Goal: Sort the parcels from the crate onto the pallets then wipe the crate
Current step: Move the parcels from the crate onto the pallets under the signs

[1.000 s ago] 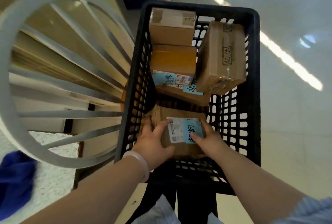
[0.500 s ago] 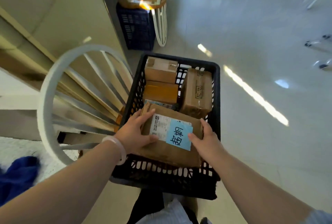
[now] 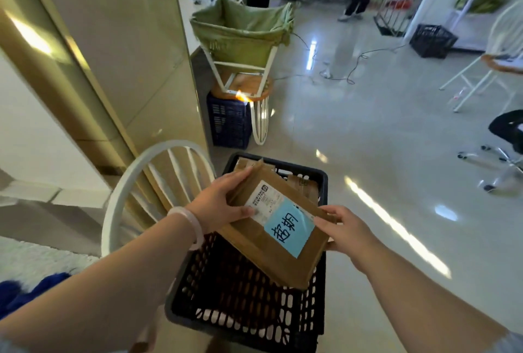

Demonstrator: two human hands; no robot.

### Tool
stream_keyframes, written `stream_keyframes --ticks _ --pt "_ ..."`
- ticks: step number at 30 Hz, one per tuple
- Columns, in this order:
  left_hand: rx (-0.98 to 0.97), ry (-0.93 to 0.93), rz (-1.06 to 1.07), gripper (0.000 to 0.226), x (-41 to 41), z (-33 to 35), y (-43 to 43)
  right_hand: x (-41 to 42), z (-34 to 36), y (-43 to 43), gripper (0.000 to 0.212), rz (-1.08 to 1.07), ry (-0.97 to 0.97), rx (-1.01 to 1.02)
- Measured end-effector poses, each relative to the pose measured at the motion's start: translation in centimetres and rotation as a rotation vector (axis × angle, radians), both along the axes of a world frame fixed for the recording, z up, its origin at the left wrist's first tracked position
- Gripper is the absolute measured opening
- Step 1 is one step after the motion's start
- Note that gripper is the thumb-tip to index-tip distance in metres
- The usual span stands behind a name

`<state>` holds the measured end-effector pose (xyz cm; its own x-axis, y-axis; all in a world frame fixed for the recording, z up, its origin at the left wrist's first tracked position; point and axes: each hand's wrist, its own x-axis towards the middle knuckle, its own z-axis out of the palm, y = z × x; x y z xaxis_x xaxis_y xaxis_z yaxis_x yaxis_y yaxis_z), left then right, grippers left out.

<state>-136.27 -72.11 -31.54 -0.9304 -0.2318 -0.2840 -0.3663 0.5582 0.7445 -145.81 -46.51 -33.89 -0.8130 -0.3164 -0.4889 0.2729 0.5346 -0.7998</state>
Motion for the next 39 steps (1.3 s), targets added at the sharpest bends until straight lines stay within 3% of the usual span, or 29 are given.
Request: stream_keyframes --ticks 8,14,18,21,23,26,30,35,39 --pt "0.034 0.024 0.0 0.068 -1.1 4.0 1.6 -0.4 1.6 2.1 0.024 0.001 -0.021 -0.094" --pt "0.011 0.08 0.015 0.064 -1.6 4.5 2.9 0.6 1.6 2.6 0.036 -0.047 -0.155 -0.25" --pt "-0.13 0.207 0.144 0.08 -1.4 3.7 4.1 0.8 1.5 2.8 0.035 -0.124 -0.148 -0.307" --pt "0.014 0.185 0.204 0.103 -0.1 2.1 6.8 0.9 1.7 2.5 0.032 -0.233 -0.192 -0.399" --pt "0.133 0.184 0.149 0.104 0.6 0.8 8.6 1.0 2.0 2.3 0.033 -0.264 -0.194 -0.419" --pt "0.239 0.194 0.193 0.102 1.1 -0.1 9.4 1.5 2.4 2.2 0.035 -0.167 -0.091 -0.3" --pt "0.193 0.161 0.19 0.123 1.5 -0.1 8.8 2.2 2.7 2.4 0.034 0.034 0.146 -0.113" --pt "0.156 0.197 0.173 0.119 2.4 0.0 8.6 2.9 3.2 2.3 0.057 0.162 0.255 -0.085" --pt "0.093 0.24 0.153 0.115 4.1 0.2 8.7 3.4 3.3 2.1 0.079 0.387 0.402 -0.02"
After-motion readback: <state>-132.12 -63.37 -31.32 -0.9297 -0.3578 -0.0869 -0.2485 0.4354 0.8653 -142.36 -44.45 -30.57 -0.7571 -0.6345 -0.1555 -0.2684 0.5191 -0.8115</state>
